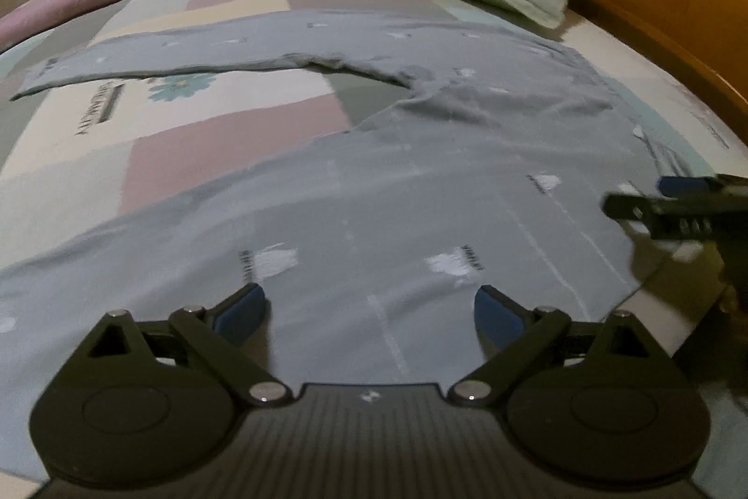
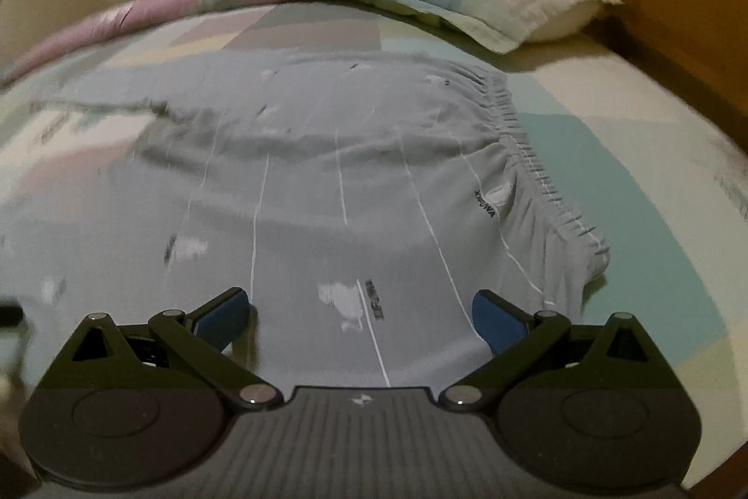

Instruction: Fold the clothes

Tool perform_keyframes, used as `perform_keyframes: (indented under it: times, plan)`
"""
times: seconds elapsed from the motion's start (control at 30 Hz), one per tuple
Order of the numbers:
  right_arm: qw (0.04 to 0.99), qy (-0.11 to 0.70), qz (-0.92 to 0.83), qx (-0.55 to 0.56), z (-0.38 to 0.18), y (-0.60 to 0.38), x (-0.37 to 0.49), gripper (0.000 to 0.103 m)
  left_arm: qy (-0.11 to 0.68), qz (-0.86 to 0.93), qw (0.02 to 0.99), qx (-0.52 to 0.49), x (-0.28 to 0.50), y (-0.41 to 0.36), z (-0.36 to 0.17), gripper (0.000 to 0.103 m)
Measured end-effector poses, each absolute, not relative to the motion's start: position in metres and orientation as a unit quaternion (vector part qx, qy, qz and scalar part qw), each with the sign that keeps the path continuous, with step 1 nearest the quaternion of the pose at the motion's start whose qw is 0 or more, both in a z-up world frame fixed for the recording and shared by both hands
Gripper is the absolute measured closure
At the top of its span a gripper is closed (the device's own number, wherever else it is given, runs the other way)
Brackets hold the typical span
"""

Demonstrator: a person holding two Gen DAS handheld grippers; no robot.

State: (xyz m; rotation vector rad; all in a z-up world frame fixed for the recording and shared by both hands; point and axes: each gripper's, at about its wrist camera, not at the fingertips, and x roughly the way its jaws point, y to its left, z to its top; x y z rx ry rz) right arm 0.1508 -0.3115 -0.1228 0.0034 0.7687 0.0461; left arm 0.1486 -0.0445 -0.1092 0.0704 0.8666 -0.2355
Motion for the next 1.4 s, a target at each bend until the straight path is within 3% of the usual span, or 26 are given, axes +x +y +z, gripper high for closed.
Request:
perform_keyframes:
  times: [0.13,0.27,0.47,0.93,1.23,1.4]
  plan:
    - [0.915,0.403,-0.001,0.016,-0.107,-0.313,0.152,0.000,0.429,-0.090,0.899,0.023,0.149,-0.035,-0.111,0.007]
    - [0.926,0.372,0.046,0.045,-0.091,-0.296,0.145,0.000,0.436,-0.079,0.897,0.002,0.146,-0.030,-0.114,0.006]
    - [0.916,0.393,0.076,-0.036,-0.115,-0.259,0.152,0.000,0.432,-0.088,0.897,0.003,0.138,-0.027,-0.116,0.004]
    - [0.905,0.408,0.118,-0.013,-0.116,-0.291,0.145,0.000,0.417,-0.112,0.902,-0.001,0.143,-0.036,-0.102,0.003]
    - [0.926,0.357,0.125,0.016,-0.079,-0.316,0.214,0.000,0.435,-0.126,0.892,0.011,0.149,-0.041,-0.114,0.001]
    - [0.904,0.397,0.138,0.071,-0.102,-0.329,0.262,0.000,0.440,-0.138,0.887,0.008,0.151,-0.040,-0.110,0.001]
